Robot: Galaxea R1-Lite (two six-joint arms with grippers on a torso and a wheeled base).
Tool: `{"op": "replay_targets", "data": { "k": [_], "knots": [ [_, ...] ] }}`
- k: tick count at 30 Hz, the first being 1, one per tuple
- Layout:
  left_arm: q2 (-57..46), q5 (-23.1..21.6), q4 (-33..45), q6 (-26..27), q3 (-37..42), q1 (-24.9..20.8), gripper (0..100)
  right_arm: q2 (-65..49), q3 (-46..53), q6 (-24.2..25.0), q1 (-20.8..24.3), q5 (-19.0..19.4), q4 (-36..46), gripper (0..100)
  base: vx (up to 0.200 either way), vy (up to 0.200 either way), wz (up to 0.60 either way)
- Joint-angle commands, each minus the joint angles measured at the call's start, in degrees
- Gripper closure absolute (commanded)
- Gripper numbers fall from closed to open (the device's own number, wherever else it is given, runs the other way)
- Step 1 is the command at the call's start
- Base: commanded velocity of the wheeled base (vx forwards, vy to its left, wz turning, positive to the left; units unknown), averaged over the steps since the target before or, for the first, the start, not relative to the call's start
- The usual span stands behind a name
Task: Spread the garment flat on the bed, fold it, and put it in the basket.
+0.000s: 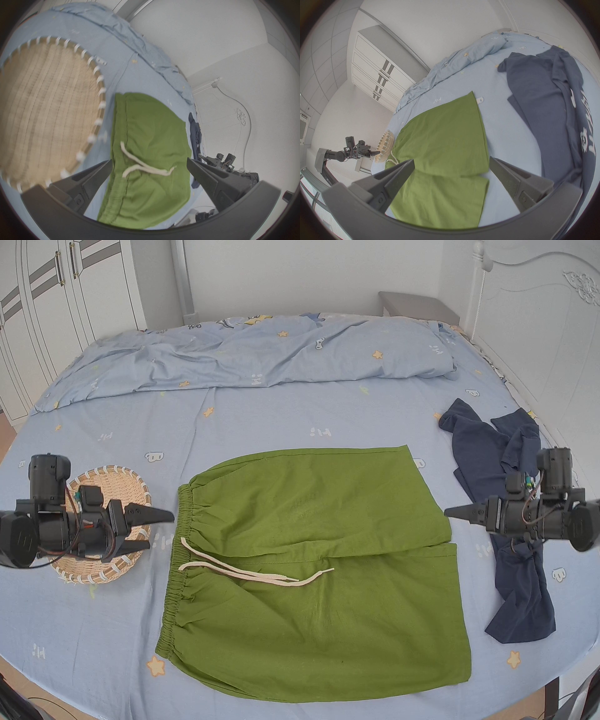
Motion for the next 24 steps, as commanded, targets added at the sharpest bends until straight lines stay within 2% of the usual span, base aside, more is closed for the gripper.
{"op": "replay_targets", "data": {
  "k": [1,4,7,11,15,24],
  "knots": [
    [-13.6,-7.8,-0.1,-0.6,25.0,3.4,0,-18.7,32.8,3.2,-0.8,1.2,-18.1,0,0.000,0.000,0.00],
    [-13.4,-7.8,-0.1,3.8,28.6,3.3,0,-21.0,35.5,3.0,-2.6,1.2,-18.2,0,0.000,0.000,0.00],
    [-11.1,-7.8,0.0,12.4,32.7,3.4,0,-21.8,36.3,3.1,-2.8,2.5,-18.1,0,0.000,0.000,0.00],
    [-8.3,-7.8,0.1,20.2,35.2,3.8,0,-21.7,37.5,3.0,-3.0,3.2,-18.3,0,0.000,0.000,0.00],
    [-4.9,-7.8,-0.1,20.9,34.9,5.4,0,-21.8,37.6,3.0,-3.4,3.2,-18.3,0,0.000,0.000,0.00],
    [2.8,-7.8,-3.0,20.9,32.9,5.1,0,-21.8,37.6,3.0,-3.5,3.2,-18.3,0,0.000,0.000,0.00]
  ]
}}
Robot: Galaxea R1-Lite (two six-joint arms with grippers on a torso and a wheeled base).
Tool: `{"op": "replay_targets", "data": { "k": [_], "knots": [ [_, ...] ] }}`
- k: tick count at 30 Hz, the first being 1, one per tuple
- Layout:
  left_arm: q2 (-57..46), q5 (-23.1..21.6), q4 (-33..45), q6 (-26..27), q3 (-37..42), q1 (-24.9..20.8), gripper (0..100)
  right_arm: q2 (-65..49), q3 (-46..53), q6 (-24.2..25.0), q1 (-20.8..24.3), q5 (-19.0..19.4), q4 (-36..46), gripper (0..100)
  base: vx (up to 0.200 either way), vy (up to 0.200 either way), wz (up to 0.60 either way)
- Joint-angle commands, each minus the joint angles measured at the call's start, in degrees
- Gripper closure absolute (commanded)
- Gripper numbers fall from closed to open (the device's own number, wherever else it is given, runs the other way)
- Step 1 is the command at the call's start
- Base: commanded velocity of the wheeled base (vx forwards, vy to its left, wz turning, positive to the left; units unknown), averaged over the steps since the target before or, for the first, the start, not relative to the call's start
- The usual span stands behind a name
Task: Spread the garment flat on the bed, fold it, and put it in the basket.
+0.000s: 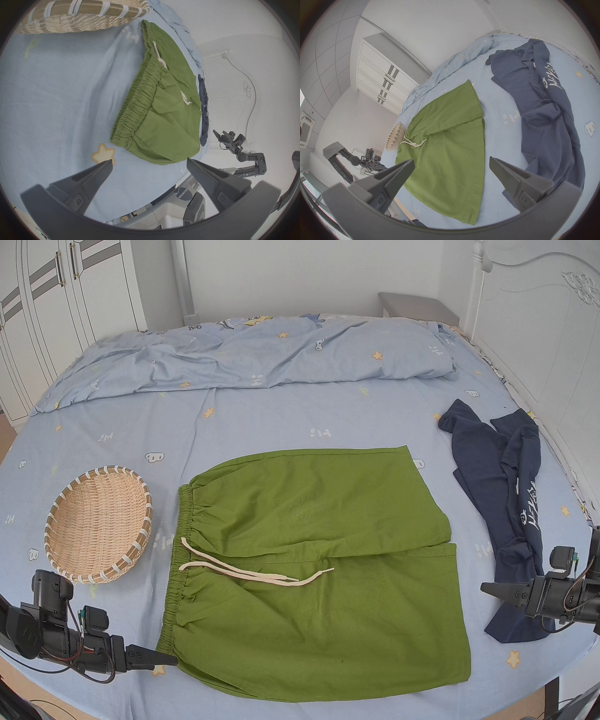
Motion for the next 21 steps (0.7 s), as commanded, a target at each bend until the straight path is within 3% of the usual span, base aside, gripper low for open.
{"op": "replay_targets", "data": {
  "k": [1,17,21],
  "knots": [
    [5.0,0.0,-1.1,0.0,-0.4,-0.2,0,-0.7,0.3,0.0,-0.2,0.1,-0.1,0,0.000,0.000,0.00],
    [12.9,-0.2,-6.6,-0.3,-4.7,-0.9,0,-0.7,-0.8,-0.1,-2.7,0.3,-0.3,0,0.000,0.000,0.00],
    [12.9,-0.9,-8.2,-0.5,-4.9,-0.8,0,-0.8,-0.6,-0.3,-2.9,2.5,-0.3,0,0.000,0.000,0.00]
  ]
}}
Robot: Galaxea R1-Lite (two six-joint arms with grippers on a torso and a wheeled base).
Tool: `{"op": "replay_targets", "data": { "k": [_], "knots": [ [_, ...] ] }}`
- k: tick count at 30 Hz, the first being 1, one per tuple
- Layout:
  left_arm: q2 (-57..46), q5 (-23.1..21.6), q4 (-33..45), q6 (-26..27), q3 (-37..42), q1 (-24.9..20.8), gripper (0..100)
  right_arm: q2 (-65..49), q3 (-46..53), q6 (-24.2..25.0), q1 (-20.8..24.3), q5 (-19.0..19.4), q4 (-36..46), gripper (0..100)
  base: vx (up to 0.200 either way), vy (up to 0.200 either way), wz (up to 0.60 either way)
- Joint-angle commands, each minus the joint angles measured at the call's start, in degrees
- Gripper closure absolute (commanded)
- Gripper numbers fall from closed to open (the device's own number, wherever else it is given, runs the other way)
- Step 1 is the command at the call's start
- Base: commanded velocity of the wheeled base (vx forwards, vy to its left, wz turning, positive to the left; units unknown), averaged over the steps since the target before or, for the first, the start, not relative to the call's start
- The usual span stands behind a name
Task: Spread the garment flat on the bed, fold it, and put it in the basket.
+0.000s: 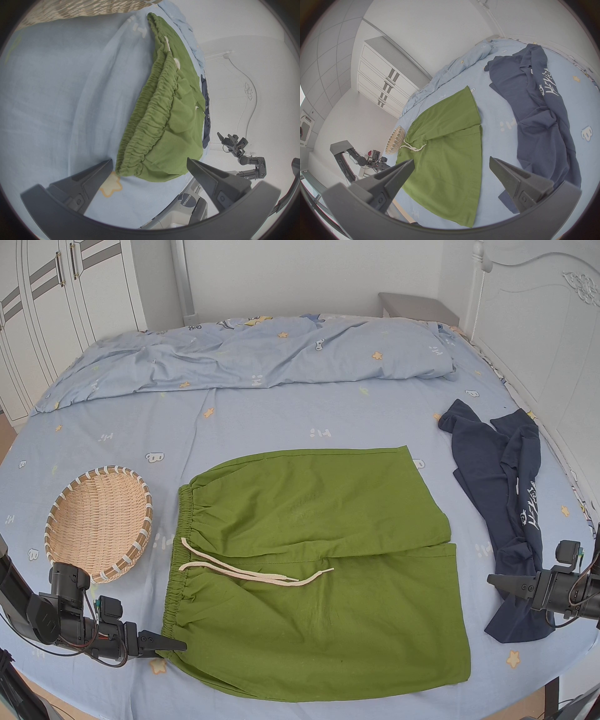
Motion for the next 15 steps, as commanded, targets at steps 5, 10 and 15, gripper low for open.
{"op": "replay_targets", "data": {
  "k": [5,10,15],
  "knots": [
    [2.4,-0.2,-4.3,-0.1,0.4,0.1,0,0.1,-0.1,-0.1,-0.7,0.9,0.0,0,0.000,0.000,0.00],
    [2.5,-0.2,-6.3,0.0,1.3,0.1,100,0.1,0.2,-0.2,-1.0,0.9,0.0,0,0.000,0.000,0.00],
    [2.1,-1.2,-6.4,0.2,2.0,0.2,100,0.4,0.7,-0.2,-0.9,1.1,0.0,0,0.000,0.000,0.00]
  ]
}}
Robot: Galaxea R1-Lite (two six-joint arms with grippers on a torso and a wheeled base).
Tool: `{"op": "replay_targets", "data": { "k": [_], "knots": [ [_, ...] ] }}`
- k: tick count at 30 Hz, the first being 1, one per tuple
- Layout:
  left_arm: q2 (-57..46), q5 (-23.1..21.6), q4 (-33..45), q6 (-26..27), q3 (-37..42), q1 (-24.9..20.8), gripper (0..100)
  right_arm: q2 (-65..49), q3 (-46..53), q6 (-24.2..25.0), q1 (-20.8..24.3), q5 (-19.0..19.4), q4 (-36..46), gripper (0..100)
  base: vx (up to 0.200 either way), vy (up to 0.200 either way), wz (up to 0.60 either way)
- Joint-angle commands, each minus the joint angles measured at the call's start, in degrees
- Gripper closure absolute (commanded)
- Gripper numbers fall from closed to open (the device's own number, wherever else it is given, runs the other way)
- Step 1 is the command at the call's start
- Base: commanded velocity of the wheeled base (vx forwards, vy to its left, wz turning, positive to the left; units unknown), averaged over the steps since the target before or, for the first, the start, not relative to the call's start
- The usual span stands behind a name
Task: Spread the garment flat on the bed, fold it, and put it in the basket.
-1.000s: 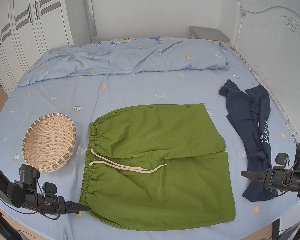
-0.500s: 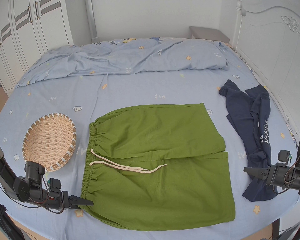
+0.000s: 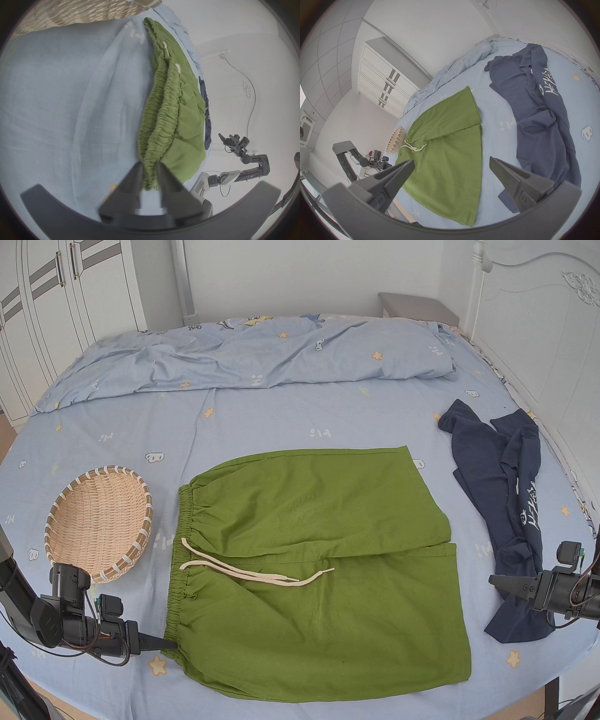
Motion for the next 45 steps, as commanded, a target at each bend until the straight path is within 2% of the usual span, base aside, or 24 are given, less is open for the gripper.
{"op": "replay_targets", "data": {
  "k": [1,14,18,21,28,35,40,45],
  "knots": [
    [-0.1,-1.2,0.0,0.1,1.0,0.3,100,0.6,0.6,0.0,0.2,0.1,0.0,0,0.000,0.000,0.00],
    [-5.5,-2.4,0.0,0.6,6.0,5.0,100,2.7,6.3,-0.2,4.2,0.1,0.7,0,0.000,0.000,0.00],
    [-4.7,-2.4,0.2,4.1,6.6,6.8,100,5.9,11.2,-0.3,7.8,0.2,0.7,0,0.000,0.000,0.00],
    [-4.2,-2.4,0.2,6.2,7.1,7.9,100,7.2,12.2,-0.3,8.9,0.2,1.5,0,0.000,0.000,0.00],
    [-2.4,-2.4,0.0,7.3,7.1,8.4,100,10.4,12.2,-0.3,8.9,0.2,4.6,0,0.000,0.000,0.00],
    [-2.4,-2.4,0.0,7.3,7.1,8.4,100,19.9,12.0,-5.8,8.5,0.4,3.0,0,0.000,0.000,0.00],
    [-2.4,-2.4,0.0,7.3,7.1,8.4,100,22.9,11.9,-6.5,7.4,5.5,0.3,0,0.000,0.000,0.00],
    [-2.5,-2.4,0.0,7.3,7.1,8.4,100,26.6,11.9,-6.6,7.2,6.1,-2.0,0,0.000,0.000,0.00]
  ]
}}
